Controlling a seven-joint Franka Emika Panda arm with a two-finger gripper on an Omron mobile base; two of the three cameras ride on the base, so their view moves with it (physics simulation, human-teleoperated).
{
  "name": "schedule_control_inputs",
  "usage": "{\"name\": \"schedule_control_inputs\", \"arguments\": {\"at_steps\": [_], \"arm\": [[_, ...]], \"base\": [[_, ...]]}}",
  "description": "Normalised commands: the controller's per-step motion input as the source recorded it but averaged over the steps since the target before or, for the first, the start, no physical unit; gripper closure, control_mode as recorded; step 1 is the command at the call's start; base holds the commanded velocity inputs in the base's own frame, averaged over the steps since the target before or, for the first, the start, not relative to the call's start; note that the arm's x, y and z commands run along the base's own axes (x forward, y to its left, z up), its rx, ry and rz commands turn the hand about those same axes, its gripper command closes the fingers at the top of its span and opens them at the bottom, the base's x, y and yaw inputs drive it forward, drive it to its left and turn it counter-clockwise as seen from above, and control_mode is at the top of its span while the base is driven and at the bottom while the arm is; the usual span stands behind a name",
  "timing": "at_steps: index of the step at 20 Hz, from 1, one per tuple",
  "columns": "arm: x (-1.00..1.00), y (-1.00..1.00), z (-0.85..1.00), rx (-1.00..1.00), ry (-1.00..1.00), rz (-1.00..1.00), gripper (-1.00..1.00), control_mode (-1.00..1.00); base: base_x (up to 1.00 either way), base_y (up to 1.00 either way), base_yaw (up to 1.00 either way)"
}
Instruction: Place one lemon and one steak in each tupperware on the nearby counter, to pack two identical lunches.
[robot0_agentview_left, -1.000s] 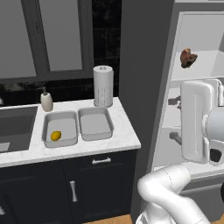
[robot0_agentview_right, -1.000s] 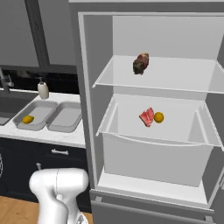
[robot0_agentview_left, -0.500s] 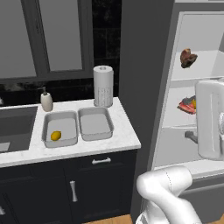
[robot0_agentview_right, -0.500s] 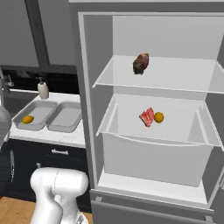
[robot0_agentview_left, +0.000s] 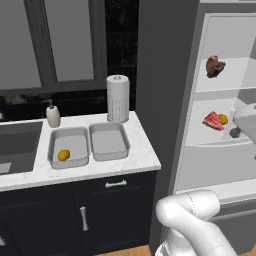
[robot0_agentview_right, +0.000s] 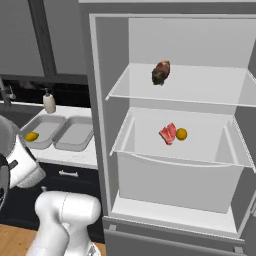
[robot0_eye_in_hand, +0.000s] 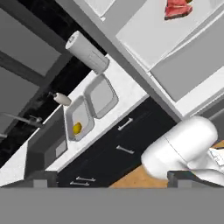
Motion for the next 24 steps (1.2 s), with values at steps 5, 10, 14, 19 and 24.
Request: {"name": "schedule_control_inputs", "arguments": {"at_steps": [5, 10, 14, 19, 24], "arm": [[-0.25, -0.89, 0.18, -0.59, -0.14, 0.24, -1.00, -1.00], [-0.09, -0.98, 0.00, -0.42, -0.26, 0.32, -1.00, -1.00], [0.68, -0.70, 0.00, -0.23, -0.11, 0.40, -1.00, -1.00], [1.00, -0.18, 0.00, -0.03, 0.00, 0.37, -1.00, -1.00], [0.96, 0.05, 0.03, -0.09, -0.01, 0.26, -1.00, -1.00]], "base": [[0.00, 0.00, 0.00], [0.00, 0.00, 0.00], [0.00, 0.00, 0.00], [0.00, 0.00, 0.00], [0.00, 0.00, 0.00]]}}
